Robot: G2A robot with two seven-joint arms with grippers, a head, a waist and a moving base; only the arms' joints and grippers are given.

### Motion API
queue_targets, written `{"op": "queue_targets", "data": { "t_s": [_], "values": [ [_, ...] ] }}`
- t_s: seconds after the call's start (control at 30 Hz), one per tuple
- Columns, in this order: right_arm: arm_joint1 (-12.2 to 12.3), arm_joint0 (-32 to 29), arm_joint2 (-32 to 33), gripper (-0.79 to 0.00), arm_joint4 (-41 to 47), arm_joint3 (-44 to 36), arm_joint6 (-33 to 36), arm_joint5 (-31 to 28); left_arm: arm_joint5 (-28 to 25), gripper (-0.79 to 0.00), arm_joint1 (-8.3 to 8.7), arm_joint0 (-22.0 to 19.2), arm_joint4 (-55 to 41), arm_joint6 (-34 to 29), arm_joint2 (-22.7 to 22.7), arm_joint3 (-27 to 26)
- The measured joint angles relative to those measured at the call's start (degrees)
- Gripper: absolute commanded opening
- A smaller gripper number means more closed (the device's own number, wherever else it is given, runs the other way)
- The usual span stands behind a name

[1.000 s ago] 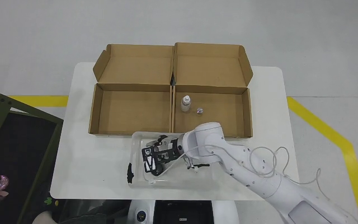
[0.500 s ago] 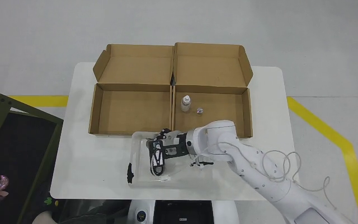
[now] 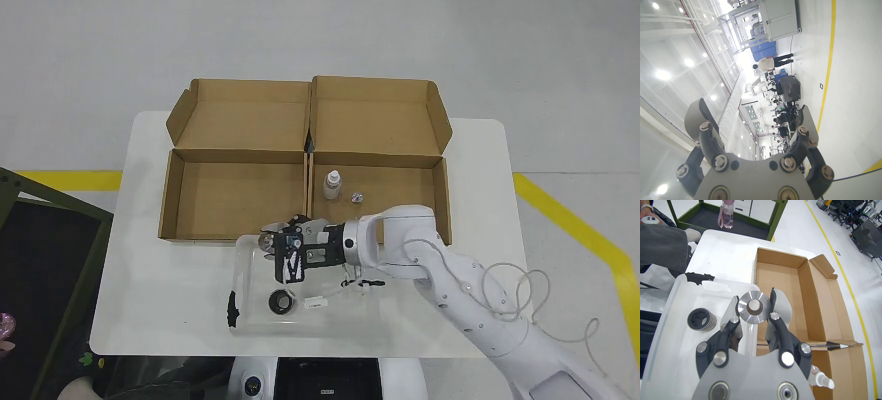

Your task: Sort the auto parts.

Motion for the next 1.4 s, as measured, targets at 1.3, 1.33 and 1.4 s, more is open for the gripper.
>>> {"op": "queue_targets", "data": {
  "t_s": [1.3,1.33,1.4],
  "values": [
    [-6.6,13.8,-6.8,-0.785,5.7,22.6,-1.6,13.4,0.0,0.0,0.0,0.0,0.0,0.0,0.0,0.0],
    [-6.9,14.2,-7.1,-0.785,5.8,23.3,-1.4,13.7,0.0,0.0,0.0,0.0,0.0,0.0,0.0,0.0],
    [-7.6,15.2,-7.9,-0.785,5.8,25.0,-1.0,14.5,0.0,0.0,0.0,0.0,0.0,0.0,0.0,0.0]
  ]
}}
